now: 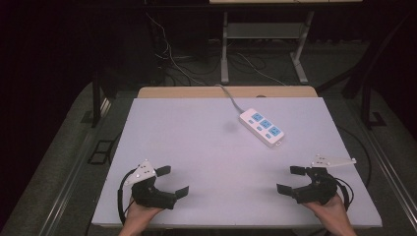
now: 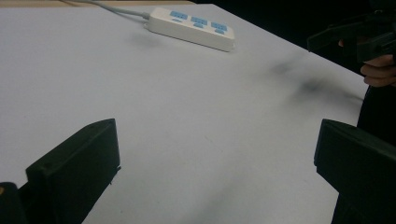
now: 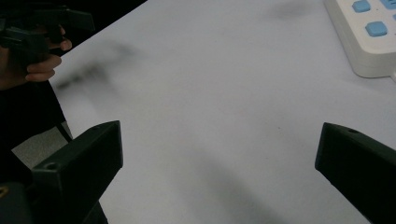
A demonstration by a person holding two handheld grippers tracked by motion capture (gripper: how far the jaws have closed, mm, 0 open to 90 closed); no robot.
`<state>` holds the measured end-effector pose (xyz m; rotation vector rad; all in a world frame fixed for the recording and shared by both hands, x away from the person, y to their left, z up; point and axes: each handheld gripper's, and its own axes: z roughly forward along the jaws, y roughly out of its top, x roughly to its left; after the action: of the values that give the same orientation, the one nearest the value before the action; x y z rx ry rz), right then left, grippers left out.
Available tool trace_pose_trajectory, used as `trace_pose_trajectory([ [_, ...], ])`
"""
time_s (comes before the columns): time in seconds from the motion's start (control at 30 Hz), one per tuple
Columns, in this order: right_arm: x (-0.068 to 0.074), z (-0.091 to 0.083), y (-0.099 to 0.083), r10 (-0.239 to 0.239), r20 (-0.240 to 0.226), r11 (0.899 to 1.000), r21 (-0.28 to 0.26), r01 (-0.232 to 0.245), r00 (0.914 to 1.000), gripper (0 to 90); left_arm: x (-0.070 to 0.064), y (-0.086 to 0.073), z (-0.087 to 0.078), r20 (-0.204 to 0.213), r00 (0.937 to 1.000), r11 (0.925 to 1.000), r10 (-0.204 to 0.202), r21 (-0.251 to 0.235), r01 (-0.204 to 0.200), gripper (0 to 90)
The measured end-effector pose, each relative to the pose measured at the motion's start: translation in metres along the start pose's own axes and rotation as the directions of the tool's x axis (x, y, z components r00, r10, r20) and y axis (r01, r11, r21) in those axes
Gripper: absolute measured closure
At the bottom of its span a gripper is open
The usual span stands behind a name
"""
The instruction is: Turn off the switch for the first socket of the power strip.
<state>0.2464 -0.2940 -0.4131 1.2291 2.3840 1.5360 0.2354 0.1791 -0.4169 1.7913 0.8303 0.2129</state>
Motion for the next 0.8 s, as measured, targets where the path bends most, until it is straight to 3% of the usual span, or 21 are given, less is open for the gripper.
trace_pose_trajectory([
  [0.4,0.003,0.004,0.000,-0.010,0.005,0.999,0.050,0.010,0.9999,0.6,-0.001,-0.001,0.001,0.007,1.0000,1.0000,0.002,0.007,-0.002,0.0],
  [0.8,0.001,0.010,0.017,-0.032,-0.002,0.992,0.118,0.032,0.9995,0.6,-0.001,-0.002,0.001,0.014,0.9999,0.9999,-0.003,0.012,0.003,0.0],
])
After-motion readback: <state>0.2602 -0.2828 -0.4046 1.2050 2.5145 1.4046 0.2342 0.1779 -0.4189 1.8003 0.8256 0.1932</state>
